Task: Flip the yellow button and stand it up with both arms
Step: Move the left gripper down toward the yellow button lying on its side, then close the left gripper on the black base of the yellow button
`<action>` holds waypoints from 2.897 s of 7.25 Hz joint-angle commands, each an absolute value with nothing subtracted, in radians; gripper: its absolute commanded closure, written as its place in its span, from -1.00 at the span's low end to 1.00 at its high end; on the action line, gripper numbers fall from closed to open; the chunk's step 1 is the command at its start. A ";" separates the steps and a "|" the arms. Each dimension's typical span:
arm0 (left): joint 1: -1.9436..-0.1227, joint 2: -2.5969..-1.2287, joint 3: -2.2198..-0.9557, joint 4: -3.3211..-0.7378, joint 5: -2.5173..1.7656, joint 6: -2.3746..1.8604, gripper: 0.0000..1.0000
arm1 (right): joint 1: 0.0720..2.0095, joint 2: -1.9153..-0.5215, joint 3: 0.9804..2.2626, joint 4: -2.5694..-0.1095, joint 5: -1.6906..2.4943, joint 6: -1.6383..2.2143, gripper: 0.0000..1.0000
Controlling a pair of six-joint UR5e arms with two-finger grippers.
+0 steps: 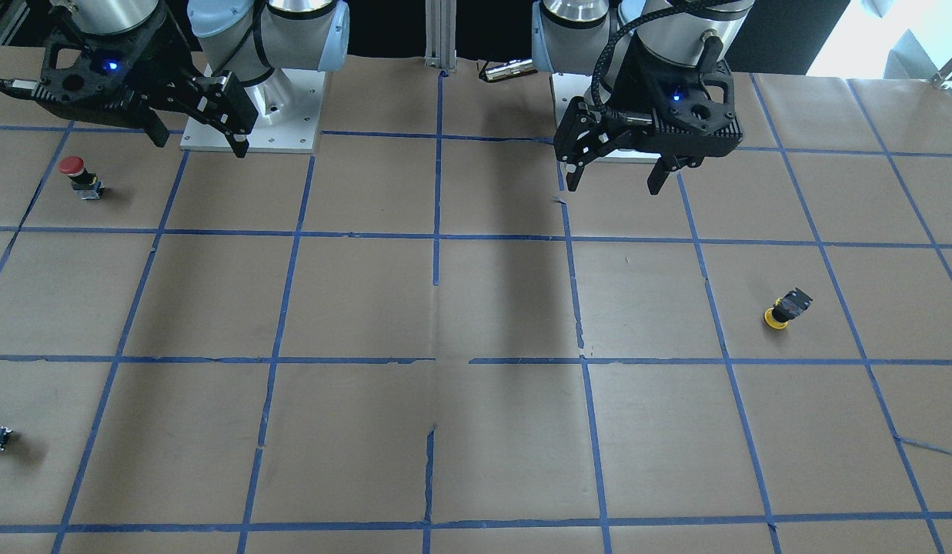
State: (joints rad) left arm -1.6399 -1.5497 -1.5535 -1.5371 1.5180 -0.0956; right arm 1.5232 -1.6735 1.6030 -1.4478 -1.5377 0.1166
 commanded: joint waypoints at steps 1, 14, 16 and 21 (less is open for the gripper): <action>-1.632 -1.551 -1.554 -1.532 1.513 -0.089 -1.00 | 1.523 -1.674 1.605 -1.445 -1.539 0.117 -1.00; -0.928 -1.811 -2.002 -0.885 1.558 1.181 -0.98 | 1.523 -1.701 1.652 -1.453 -1.539 0.120 -1.00; -0.928 -1.807 -2.034 -0.887 1.605 1.398 -0.98 | 1.523 -1.701 1.652 -1.451 -1.539 0.124 -1.00; -0.910 -1.815 -2.036 -0.887 1.611 1.437 0.52 | 1.525 -1.701 1.652 -1.453 -1.539 0.126 -1.00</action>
